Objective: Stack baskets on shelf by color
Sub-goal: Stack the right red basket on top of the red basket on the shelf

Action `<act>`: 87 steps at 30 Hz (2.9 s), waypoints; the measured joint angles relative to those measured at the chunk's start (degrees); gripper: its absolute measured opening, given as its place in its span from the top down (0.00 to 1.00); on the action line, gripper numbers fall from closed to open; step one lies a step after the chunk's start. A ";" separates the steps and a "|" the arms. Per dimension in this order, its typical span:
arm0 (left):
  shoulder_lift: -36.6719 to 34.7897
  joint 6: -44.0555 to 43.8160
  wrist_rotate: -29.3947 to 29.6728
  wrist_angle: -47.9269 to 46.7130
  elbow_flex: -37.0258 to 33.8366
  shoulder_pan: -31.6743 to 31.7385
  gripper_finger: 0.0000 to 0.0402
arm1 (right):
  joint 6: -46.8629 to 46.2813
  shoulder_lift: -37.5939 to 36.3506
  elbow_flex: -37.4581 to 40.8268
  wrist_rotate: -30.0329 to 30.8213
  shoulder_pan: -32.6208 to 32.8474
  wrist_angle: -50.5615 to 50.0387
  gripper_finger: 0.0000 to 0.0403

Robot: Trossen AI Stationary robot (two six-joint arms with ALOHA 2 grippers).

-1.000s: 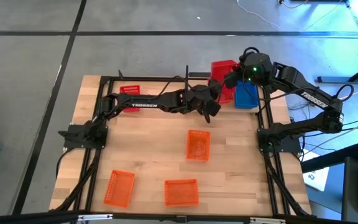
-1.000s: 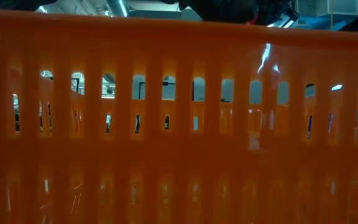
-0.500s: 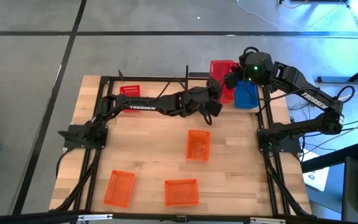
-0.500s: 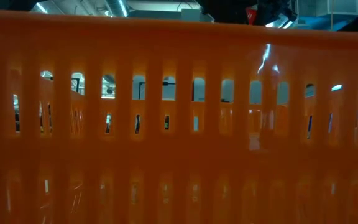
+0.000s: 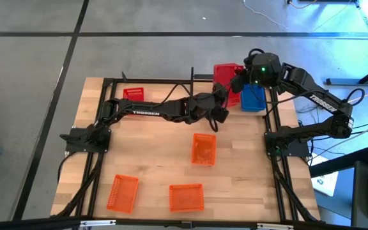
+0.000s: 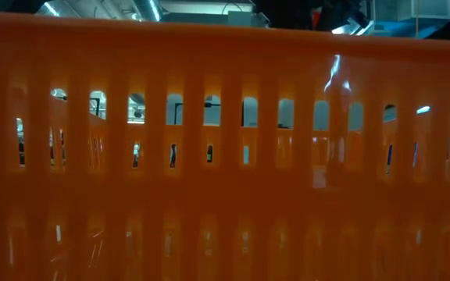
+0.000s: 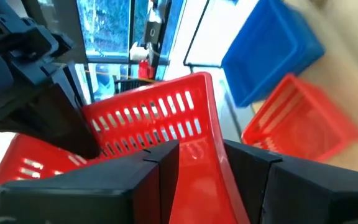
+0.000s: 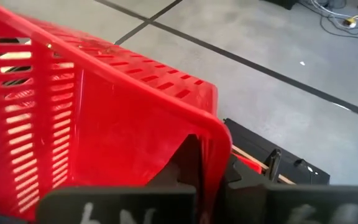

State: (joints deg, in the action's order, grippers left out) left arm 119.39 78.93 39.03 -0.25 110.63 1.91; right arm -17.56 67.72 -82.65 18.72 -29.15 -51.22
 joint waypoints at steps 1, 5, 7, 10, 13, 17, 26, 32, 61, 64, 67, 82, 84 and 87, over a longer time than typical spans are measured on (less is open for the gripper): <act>0.00 1.09 0.48 0.00 0.00 0.00 0.74 | -0.01 0.00 0.00 0.63 0.02 -0.06 1.00; 0.00 2.14 3.09 -0.83 0.02 0.00 0.74 | 0.34 0.03 0.00 3.54 0.08 -0.09 1.00; 0.00 0.49 6.09 -1.91 0.11 0.00 0.74 | 0.48 0.18 0.04 5.20 0.09 -0.06 1.00; 0.00 -3.10 9.87 -4.61 0.13 0.00 0.74 | 0.74 0.94 0.07 7.05 0.11 0.07 1.00; -0.53 -6.16 10.35 -8.77 0.24 0.00 0.74 | 2.10 2.35 0.09 8.24 0.11 1.30 1.00; -2.23 -6.62 11.62 -11.66 0.24 -0.02 0.74 | 3.07 5.20 -0.06 9.25 0.11 2.78 1.00; -2.25 -6.80 12.04 -11.59 0.22 -0.55 0.74 | 6.51 7.73 -0.06 8.64 -0.11 6.27 1.00; -3.33 -12.78 5.21 -19.87 0.34 0.12 0.74 | 6.60 5.52 0.24 4.03 -0.35 7.00 1.00; -2.27 -33.16 9.59 -35.22 16.38 -2.27 0.74 | 5.29 5.57 -0.22 -5.36 -4.89 6.67 1.00; -0.87 -37.31 9.82 -40.12 18.94 -2.83 0.74 | 5.87 5.58 -0.75 -6.62 -4.98 5.07 1.00; -0.17 -38.99 10.37 -39.87 19.62 -2.97 0.74 | 6.34 5.68 -2.50 -7.30 -4.49 2.03 1.00; 3.11 -40.17 0.77 -38.54 19.63 -2.26 0.74 | 10.14 6.19 -3.26 -4.38 -3.74 1.26 1.00; 3.98 -41.02 0.42 -38.93 19.61 -1.85 0.74 | 11.53 6.21 -3.23 -4.26 -3.87 0.82 1.00; 4.11 -42.56 -1.21 -38.57 19.71 -0.97 0.74 | 12.04 6.21 -3.23 -4.83 -3.87 -0.45 1.00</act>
State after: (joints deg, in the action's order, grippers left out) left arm 123.50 36.37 37.82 -38.83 130.34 0.95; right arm -5.52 73.93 -85.89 13.89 -33.01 -51.67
